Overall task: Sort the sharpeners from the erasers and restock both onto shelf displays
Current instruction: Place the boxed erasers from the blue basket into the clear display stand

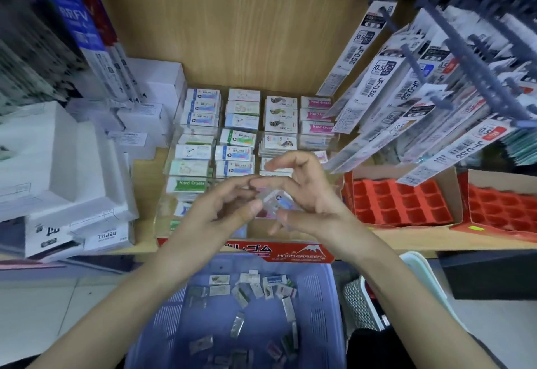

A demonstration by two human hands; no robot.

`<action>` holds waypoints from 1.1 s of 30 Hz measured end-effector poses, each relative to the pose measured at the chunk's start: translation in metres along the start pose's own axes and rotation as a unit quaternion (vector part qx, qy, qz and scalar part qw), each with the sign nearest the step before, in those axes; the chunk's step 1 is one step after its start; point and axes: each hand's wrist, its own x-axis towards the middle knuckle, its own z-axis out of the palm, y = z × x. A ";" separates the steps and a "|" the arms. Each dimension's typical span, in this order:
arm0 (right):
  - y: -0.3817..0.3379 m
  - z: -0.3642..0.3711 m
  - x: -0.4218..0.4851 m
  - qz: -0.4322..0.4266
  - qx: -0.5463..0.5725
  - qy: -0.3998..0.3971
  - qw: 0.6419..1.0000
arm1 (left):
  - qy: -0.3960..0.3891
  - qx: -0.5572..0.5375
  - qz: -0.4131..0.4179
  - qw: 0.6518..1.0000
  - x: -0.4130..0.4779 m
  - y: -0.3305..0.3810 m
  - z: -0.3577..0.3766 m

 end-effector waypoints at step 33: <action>0.071 0.018 0.022 -0.034 -0.621 0.124 0.773 | 0.101 0.398 -0.118 0.904 -0.023 -0.040 -0.060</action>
